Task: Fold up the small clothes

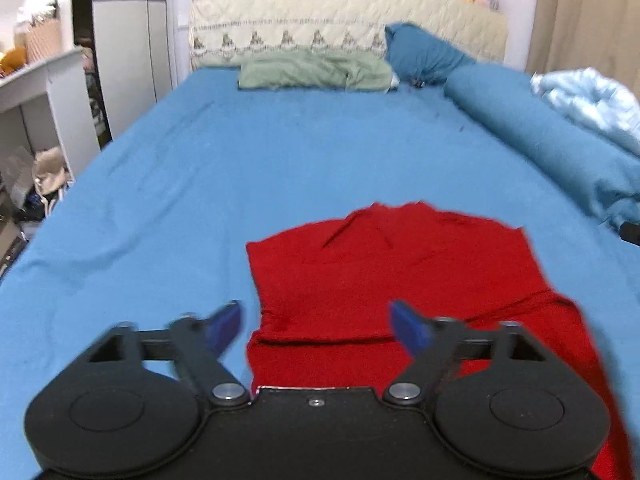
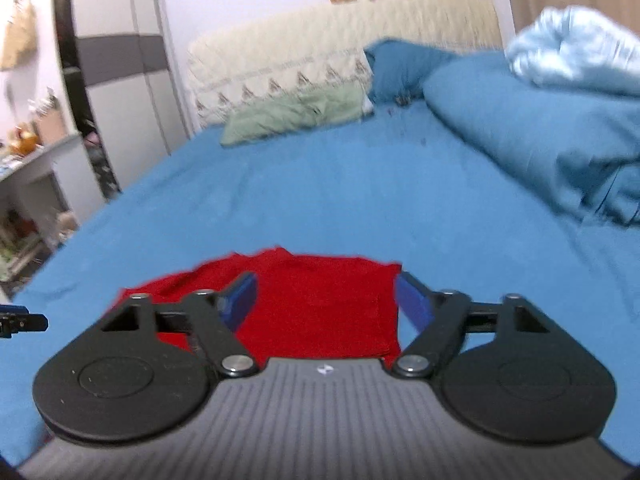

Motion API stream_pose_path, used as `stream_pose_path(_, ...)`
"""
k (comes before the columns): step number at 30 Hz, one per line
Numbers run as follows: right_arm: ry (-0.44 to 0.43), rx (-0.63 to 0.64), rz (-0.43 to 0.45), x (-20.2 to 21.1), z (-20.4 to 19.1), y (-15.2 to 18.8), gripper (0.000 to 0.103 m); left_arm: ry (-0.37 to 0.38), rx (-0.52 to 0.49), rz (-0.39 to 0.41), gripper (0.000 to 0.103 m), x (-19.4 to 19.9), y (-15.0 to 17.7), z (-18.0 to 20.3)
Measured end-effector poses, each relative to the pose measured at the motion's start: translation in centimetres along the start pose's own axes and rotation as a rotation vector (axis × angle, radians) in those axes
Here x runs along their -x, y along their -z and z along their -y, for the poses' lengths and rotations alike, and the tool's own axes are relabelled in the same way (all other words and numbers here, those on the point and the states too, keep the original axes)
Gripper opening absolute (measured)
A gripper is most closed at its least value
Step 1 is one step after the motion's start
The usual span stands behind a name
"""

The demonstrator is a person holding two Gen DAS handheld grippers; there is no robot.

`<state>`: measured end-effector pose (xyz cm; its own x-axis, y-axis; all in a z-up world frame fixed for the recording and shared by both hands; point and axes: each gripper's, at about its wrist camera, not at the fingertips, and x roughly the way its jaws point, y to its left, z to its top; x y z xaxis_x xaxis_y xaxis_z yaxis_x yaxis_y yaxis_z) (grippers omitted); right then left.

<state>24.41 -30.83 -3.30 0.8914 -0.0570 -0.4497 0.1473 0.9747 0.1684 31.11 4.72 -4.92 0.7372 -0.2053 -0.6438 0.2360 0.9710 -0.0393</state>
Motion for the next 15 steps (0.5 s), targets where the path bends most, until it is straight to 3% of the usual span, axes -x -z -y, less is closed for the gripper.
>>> stream_pose_path(4, -0.029, 0.032, 0.007, 7.6, -0.2, -0.8, 0.103, -0.001, 0.011, -0.026, 0.099, 7.0, 1.0, 0.1)
stream_pose_path(8, -0.040, 0.044, -0.053, 13.5, 0.0, 1.2, 0.103, 0.025, 0.061, -0.071, 0.099, 11.2, 3.7, 0.2)
stream_pose_path(15, -0.019, 0.097, -0.164, 18.8, 0.1, 8.9, 0.103, 0.024, 0.189, -0.209, 0.096, 12.5, 10.5, 0.1)
